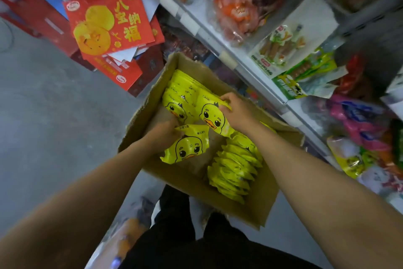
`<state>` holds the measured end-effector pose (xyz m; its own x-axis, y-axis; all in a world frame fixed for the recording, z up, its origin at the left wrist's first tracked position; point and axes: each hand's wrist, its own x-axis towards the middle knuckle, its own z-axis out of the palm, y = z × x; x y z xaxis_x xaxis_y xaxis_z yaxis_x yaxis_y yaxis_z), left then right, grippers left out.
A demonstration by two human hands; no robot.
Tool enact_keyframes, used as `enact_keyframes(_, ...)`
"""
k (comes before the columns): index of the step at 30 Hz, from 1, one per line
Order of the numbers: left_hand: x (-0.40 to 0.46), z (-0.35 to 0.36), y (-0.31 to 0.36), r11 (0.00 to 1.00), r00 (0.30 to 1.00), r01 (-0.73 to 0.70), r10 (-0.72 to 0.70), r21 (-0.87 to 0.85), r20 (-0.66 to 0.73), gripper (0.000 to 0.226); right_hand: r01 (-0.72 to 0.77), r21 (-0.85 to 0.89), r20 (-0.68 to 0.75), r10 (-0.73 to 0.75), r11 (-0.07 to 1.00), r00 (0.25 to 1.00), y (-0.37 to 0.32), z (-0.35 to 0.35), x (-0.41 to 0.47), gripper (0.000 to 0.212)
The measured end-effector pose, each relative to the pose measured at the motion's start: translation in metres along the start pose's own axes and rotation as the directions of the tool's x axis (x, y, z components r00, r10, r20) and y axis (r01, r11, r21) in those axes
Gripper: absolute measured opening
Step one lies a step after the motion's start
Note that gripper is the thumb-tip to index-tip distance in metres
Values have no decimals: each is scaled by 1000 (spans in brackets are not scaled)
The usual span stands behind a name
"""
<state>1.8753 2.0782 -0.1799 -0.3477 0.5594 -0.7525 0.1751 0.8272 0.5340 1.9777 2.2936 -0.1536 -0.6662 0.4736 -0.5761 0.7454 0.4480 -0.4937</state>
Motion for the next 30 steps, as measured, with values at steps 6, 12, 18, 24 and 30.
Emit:
enact_keyframes(6, -53, 10, 71, 934, 985, 64, -4, -350, 170, 57, -9, 324, -108, 46, 946, 993, 33, -68, -61, 36)
enact_keyframes(12, -109, 65, 162, 993, 984, -113, 108, 32, 142, 91, 33, 693, -136, 86, 720, 987, 97, -126, -167, 55)
enact_keyframes(18, -177, 156, 275, 921, 916, -383, 370, 63, 156, 74, 207, 834, -284, 77, 511, 956, 179, -201, -304, 37)
enact_keyframes(24, -221, 244, 384, 814, 821, -564, 535, 138, 198, 52, 428, 797, -533, 163, 425, 830, 266, -268, -439, 28)
enact_keyframes(30, -255, 306, 495, 645, 692, -721, 653, 255, 308, 45, 618, 712, -700, 273, 332, 660, 333, -324, -531, 24)
